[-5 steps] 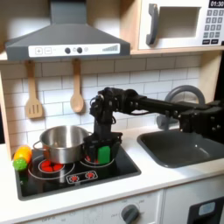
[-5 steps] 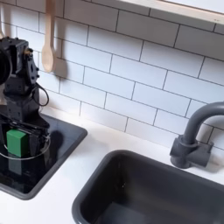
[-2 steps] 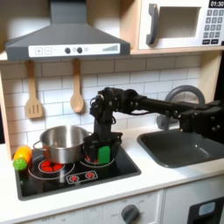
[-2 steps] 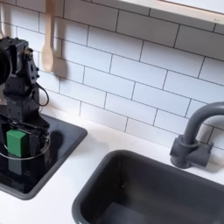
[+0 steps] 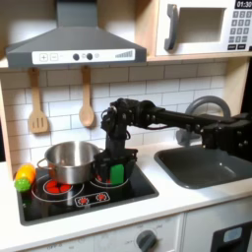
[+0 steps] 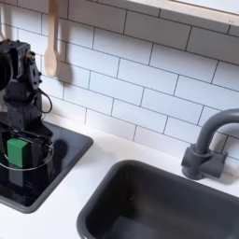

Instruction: Reach green block

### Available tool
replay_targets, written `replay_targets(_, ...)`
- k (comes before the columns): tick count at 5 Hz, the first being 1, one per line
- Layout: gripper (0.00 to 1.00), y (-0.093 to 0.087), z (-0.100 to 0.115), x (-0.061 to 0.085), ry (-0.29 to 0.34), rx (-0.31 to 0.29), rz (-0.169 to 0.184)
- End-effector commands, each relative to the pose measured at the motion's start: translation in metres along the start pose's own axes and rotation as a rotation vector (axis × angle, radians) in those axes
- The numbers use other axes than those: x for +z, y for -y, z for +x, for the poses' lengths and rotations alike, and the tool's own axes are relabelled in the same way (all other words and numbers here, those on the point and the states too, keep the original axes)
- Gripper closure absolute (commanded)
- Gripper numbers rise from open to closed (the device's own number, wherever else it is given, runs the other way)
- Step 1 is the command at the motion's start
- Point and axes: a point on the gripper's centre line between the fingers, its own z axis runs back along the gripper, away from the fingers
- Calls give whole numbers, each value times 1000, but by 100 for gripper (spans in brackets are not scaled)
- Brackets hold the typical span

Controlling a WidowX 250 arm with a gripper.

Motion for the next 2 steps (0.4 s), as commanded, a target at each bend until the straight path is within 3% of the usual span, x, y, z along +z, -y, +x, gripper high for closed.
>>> replay_targets(1,0,-1,0,-1,-2,2,0)
replay_targets(2,0,0,0,-1,-1,0,0)
